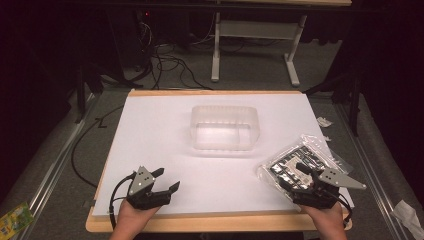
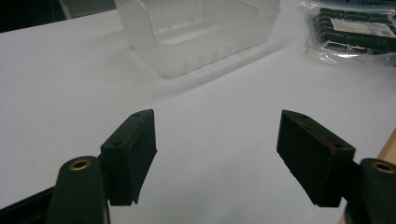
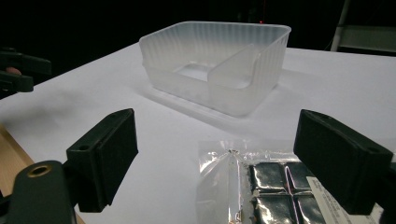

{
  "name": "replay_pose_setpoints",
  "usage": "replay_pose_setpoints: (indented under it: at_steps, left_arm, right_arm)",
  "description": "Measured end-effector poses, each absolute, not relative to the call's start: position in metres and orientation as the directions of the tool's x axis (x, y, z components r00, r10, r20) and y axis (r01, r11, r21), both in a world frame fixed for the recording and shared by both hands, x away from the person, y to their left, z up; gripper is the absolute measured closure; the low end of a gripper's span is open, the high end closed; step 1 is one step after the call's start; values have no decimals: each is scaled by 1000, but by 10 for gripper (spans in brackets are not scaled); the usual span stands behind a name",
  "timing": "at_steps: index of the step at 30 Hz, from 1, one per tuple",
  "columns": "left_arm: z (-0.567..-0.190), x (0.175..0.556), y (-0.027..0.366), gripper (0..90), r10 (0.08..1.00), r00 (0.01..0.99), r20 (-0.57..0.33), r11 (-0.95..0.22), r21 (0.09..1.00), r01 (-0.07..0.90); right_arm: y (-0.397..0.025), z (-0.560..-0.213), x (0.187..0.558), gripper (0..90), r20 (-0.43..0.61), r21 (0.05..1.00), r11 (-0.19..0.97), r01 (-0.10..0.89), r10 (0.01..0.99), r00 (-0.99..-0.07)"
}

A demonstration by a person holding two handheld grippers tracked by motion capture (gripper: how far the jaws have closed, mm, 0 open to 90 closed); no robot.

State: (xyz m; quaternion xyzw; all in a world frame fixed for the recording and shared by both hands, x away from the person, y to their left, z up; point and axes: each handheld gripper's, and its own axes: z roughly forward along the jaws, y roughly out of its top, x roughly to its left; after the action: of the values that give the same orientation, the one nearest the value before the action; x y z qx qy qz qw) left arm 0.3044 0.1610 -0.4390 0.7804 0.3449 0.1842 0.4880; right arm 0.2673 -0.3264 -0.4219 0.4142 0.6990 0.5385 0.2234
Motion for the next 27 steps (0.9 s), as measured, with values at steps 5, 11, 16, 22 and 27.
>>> replay_pose_setpoints:
  at_steps: [5, 11, 16, 22, 27]
  left_arm:
    - [-439, 304, 160, 289, 715, 697, -41, -294, 888, 355]
    - [-439, 305, 159, 289, 714, 699, -45, -296, 885, 359]
    - [-439, 305, 160, 289, 711, 701, -45, -299, 884, 360]
    - [-440, 305, 158, 290, 711, 702, -45, -301, 883, 361]
    - [-440, 305, 158, 291, 710, 703, -41, -305, 881, 360]
  right_arm:
    - [-330, -422, 266, 140, 132, 938, 77, 339, 823, -552]
    - [-334, -423, 266, 142, 141, 937, 65, 343, 829, -542]
    - [-332, -424, 267, 146, 139, 932, 78, 353, 823, -550]
    - [-322, -435, 273, 184, 142, 895, 140, 423, 809, -570]
    - [-313, -448, 281, 230, 146, 850, 202, 487, 797, -586]
